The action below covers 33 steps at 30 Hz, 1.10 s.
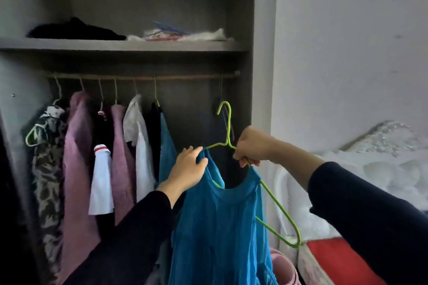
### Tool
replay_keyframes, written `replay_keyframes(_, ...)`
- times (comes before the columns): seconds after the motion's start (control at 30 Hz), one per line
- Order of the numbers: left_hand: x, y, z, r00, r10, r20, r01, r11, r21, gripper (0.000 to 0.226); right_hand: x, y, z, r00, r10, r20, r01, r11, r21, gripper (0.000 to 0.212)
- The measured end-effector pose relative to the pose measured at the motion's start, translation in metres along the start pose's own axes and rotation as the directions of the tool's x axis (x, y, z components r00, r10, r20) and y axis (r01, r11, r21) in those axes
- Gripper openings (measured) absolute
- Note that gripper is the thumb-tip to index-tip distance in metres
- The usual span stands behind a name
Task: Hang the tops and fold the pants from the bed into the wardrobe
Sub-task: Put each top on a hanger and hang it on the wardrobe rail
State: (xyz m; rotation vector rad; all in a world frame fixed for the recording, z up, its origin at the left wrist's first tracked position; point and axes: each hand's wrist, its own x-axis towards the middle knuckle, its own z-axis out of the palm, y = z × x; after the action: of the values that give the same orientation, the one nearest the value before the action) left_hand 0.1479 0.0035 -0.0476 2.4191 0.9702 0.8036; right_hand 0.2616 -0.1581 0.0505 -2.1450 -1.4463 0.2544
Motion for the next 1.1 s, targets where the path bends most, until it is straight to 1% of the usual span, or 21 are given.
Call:
replay_keyframes(0.07, 0.022, -0.021, -0.012, 0.999, 0.029, -0.034, -0.023, 0.987, 0.162, 0.052, 0.032, -0.015, 0.006, 1.000, 0.009, -0.006, -0.009, 1.000, -0.016, 0.022)
replay_keyframes(0.13, 0.044, -0.039, -0.024, 0.993, 0.093, -0.069, -0.061, 0.929, 0.365, 0.050, 0.063, -0.031, 0.008, 1.000, -0.002, -0.005, 0.002, 0.999, -0.034, 0.025)
replay_keyframes(0.17, 0.056, -0.048, -0.031, 0.989, 0.124, -0.077, -0.079, 0.896, 0.438, 0.050, 0.078, -0.039, 0.009, 1.000, -0.015, -0.006, 0.015, 0.999, -0.040, 0.027)
replay_keyframes(0.33, 0.106, -0.086, -0.068, 0.962, 0.269, -0.056, -0.164, 0.726, 0.667, 0.041, 0.154, -0.077, 0.007, 0.999, -0.043, -0.028, 0.039, 0.989, -0.142, 0.027)
replay_keyframes(0.4, 0.120, -0.099, -0.084, 0.941, 0.333, -0.062, -0.208, 0.712, 0.671, 0.036, 0.186, -0.088, 0.008, 0.997, -0.061, -0.053, 0.052, 0.986, -0.155, 0.028)
replay_keyframes(0.53, 0.149, -0.119, -0.109, 0.883, 0.455, -0.111, -0.304, 0.737, 0.604, 0.027, 0.239, -0.111, 0.011, 0.989, -0.085, -0.125, 0.062, 0.982, -0.178, 0.030)
replay_keyframes(0.67, 0.192, -0.126, -0.132, 0.863, 0.490, -0.121, -0.361, 0.767, 0.530, 0.025, 0.279, -0.136, 0.010, 0.965, -0.104, -0.239, 0.065, 0.984, -0.167, 0.029)
replay_keyframes(0.73, 0.214, -0.126, -0.142, 0.842, 0.523, -0.127, -0.391, 0.757, 0.523, 0.027, 0.296, -0.146, 0.009, 0.944, -0.114, -0.311, 0.060, 0.982, -0.177, 0.024)
replay_keyframes(0.8, 0.236, -0.123, -0.153, 0.827, 0.544, -0.142, -0.392, 0.739, 0.547, 0.041, 0.312, -0.154, 0.008, 0.929, -0.110, -0.354, 0.049, 0.983, -0.178, 0.018)
replay_keyframes(0.87, 0.258, -0.118, -0.164, 0.830, 0.521, -0.199, -0.341, 0.756, 0.558, 0.055, 0.328, -0.159, 0.012, 0.924, -0.090, -0.373, 0.029, 0.986, -0.165, 0.016)
replay_keyframes(0.93, 0.279, -0.114, -0.175, 0.845, 0.465, -0.263, -0.281, 0.805, 0.522, 0.060, 0.344, -0.159, 0.018, 0.922, -0.058, -0.382, -0.001, 0.988, -0.153, 0.019)
replay_keyframes(1.0, 0.299, -0.114, -0.182, 0.874, 0.410, -0.261, -0.250, 0.840, 0.482, 0.065, 0.357, -0.155, 0.027, 0.934, -0.028, -0.357, -0.028, 0.988, -0.150, 0.023)
replay_keyframes(1.1, 0.322, -0.118, -0.186, 0.906, 0.350, -0.240, -0.203, 0.854, 0.478, 0.068, 0.367, -0.151, 0.039, 0.952, -0.029, -0.304, -0.038, 0.977, -0.211, 0.020)
